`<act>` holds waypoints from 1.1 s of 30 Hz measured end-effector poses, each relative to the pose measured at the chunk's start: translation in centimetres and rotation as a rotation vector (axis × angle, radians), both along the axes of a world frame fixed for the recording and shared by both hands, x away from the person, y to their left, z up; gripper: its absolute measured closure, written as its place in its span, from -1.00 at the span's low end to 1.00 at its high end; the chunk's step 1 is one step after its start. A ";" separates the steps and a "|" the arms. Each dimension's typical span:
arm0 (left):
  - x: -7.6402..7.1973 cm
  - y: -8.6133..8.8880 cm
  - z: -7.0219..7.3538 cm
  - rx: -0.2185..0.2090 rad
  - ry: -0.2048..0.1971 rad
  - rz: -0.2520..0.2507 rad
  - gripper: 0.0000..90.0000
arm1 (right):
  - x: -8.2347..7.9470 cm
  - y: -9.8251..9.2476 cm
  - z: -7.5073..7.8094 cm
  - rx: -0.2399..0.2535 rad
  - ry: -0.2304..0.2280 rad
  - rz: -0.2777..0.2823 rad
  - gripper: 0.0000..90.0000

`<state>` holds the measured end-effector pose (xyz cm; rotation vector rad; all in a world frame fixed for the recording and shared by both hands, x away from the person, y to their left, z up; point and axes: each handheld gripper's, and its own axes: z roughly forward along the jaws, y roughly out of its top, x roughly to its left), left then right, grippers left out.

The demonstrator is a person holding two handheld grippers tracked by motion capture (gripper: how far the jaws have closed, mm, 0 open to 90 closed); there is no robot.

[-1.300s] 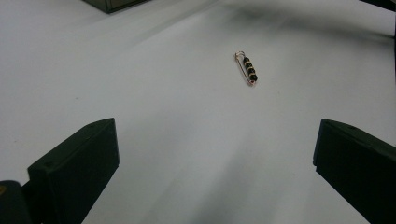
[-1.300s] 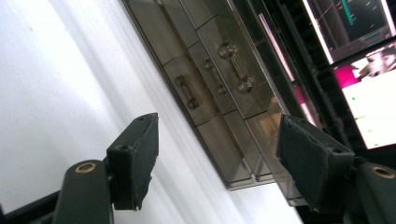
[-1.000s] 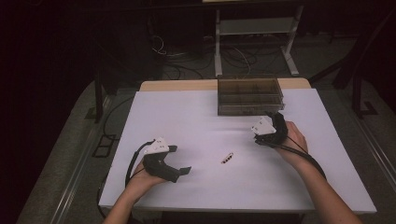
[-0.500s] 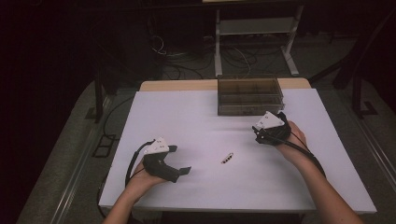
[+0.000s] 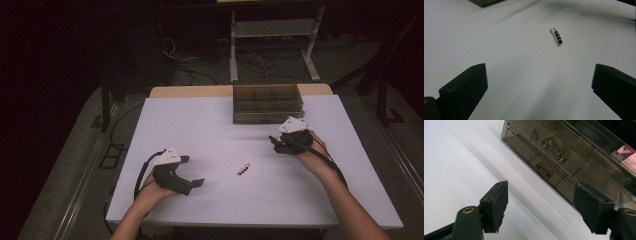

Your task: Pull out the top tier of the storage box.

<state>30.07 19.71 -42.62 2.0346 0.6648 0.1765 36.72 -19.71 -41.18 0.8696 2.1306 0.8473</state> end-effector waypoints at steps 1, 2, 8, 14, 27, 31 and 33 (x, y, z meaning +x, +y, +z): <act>0.0 0.0 0.0 0.000 0.000 0.000 -1.00 | 0.0 -0.1 0.0 0.008 0.005 0.001 -0.38; 0.0 0.0 0.0 0.000 0.001 0.000 -1.00 | 0.1 -0.1 0.1 0.021 0.011 0.000 -0.38; 0.0 0.0 0.0 0.000 0.000 0.001 -1.00 | 0.3 -0.7 0.5 0.113 0.054 0.000 -0.39; 0.0 0.1 0.0 0.001 0.000 0.002 -1.00 | 0.5 -1.1 0.7 0.181 0.095 0.007 -0.39; 0.0 0.1 0.0 0.001 -0.002 0.002 -1.00 | 0.7 -1.6 1.0 0.283 0.169 0.023 -0.39; 0.0 0.1 0.0 0.001 -0.003 0.001 -1.00 | 0.8 -1.8 1.0 0.316 0.190 0.026 -0.39; 0.0 0.1 0.0 0.001 -0.001 0.002 -1.00 | 0.8 -1.9 1.1 0.338 0.206 0.027 -0.38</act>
